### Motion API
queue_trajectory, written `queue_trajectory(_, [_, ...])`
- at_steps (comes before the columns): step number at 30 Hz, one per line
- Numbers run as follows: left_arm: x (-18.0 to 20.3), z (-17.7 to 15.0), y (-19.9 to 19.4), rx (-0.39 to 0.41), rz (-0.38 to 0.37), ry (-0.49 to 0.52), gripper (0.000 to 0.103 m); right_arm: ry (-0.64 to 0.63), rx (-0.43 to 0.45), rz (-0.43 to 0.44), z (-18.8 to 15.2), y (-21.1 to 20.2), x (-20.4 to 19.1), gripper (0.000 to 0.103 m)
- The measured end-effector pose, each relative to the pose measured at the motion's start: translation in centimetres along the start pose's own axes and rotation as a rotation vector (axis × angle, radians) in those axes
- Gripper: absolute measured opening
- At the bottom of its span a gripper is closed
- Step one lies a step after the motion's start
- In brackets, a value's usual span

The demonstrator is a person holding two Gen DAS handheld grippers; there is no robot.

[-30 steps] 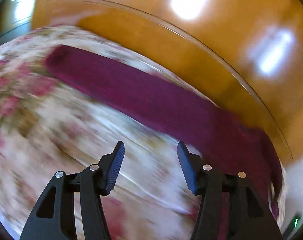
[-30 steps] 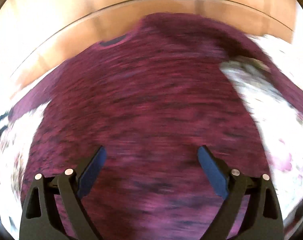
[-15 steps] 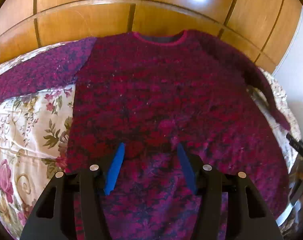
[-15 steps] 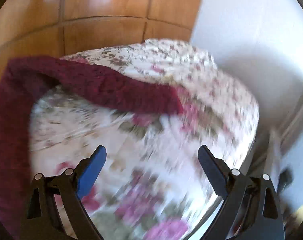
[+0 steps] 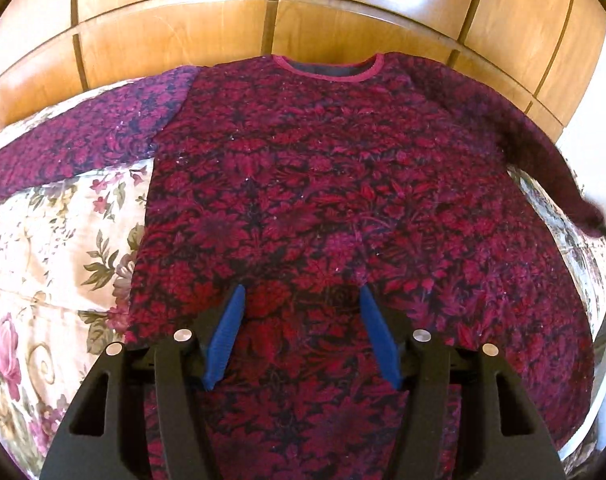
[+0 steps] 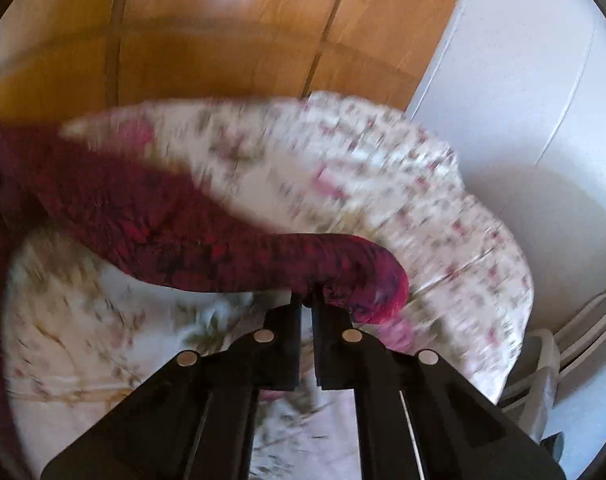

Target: Fold small clothes

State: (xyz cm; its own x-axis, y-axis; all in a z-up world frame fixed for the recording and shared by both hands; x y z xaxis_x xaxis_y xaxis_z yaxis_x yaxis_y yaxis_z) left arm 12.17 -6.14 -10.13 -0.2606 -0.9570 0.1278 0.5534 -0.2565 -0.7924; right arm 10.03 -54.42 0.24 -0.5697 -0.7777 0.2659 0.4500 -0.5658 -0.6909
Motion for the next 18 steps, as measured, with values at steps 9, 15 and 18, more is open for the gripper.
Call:
queue_trajectory(9, [-0.2, 0.4, 0.3, -0.008, -0.008, -0.008, 0.062, 0.033, 0.022, -0.052, 9.6, 1.9, 2.9, 0.000])
queue_trajectory(15, [-0.3, 0.4, 0.4, -0.013, -0.009, -0.019, 0.063, 0.054, -0.073, -0.120, 13.9, 9.4, 1.4, 0.008])
queue_trajectory(18, [-0.4, 0.4, 0.4, -0.014, -0.009, -0.024, 0.063, 0.174, -0.003, -0.121, 14.7, 9.6, 2.4, 0.082])
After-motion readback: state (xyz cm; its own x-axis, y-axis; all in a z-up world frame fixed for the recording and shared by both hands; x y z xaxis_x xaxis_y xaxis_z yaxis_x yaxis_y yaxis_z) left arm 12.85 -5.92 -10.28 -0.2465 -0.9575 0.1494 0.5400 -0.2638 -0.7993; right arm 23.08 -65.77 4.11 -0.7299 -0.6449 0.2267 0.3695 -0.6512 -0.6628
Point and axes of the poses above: each gripper's, at about its wrist camera, not at the fingertips, and y roughly the way its jaws point, x to its right, z to its top, the point moved 2 cm from there along y, roughly the way its jaws point, and after that the axes turned 3 degrees about y, right-handed, at the moved point
